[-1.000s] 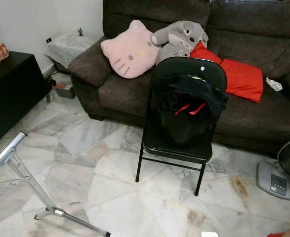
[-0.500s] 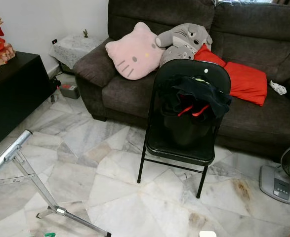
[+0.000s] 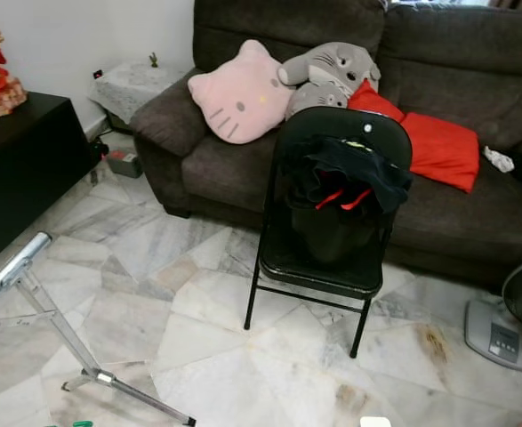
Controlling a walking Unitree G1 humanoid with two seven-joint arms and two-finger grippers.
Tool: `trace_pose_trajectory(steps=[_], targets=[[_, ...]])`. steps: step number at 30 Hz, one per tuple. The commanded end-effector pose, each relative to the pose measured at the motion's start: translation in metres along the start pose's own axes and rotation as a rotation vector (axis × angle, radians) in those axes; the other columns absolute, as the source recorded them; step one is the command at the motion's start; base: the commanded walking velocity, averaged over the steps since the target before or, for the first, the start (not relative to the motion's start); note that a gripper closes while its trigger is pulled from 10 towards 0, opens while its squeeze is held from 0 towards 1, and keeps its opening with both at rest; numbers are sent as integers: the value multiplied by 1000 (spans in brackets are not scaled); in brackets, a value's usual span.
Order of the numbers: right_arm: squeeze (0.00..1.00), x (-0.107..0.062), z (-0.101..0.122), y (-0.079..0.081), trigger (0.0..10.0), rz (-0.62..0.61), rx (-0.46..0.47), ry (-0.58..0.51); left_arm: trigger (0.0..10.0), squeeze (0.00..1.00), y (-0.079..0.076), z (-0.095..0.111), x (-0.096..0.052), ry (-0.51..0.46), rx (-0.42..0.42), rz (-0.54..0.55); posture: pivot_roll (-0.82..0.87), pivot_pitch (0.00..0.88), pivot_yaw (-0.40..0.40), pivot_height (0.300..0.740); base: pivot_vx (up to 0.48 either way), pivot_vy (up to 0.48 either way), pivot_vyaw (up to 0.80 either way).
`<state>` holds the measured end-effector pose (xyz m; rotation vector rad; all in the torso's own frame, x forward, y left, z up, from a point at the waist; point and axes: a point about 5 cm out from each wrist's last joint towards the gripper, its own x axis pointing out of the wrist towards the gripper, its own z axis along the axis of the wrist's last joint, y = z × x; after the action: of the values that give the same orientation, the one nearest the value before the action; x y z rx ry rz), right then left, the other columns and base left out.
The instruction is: Hang hanger
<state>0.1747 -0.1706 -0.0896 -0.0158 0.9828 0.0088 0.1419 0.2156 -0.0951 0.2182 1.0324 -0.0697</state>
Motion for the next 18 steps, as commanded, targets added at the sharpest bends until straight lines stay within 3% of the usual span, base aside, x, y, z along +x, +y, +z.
trace_pose_trajectory(steps=[1, 12, 18], targets=[[0, -2, -9, -4, 10000, -14, 11, 30, 10000, 0, -20, -10, 0, 45, 3, -72, -14, 98, -43, 740, 0, 0, -744], [0, -2, -8, -4, 10000, -13, 9, 28, 10000, 0, -20, -10, 0, 44, 0, -69, -13, 98, -44, 740, 0, 0, -724], [0, -2, -8, -4, 10000, -13, 9, 23, 10000, 0, -20, -10, 0, 41, -4, -65, -4, 98, -45, 740, 0, 0, -67]])
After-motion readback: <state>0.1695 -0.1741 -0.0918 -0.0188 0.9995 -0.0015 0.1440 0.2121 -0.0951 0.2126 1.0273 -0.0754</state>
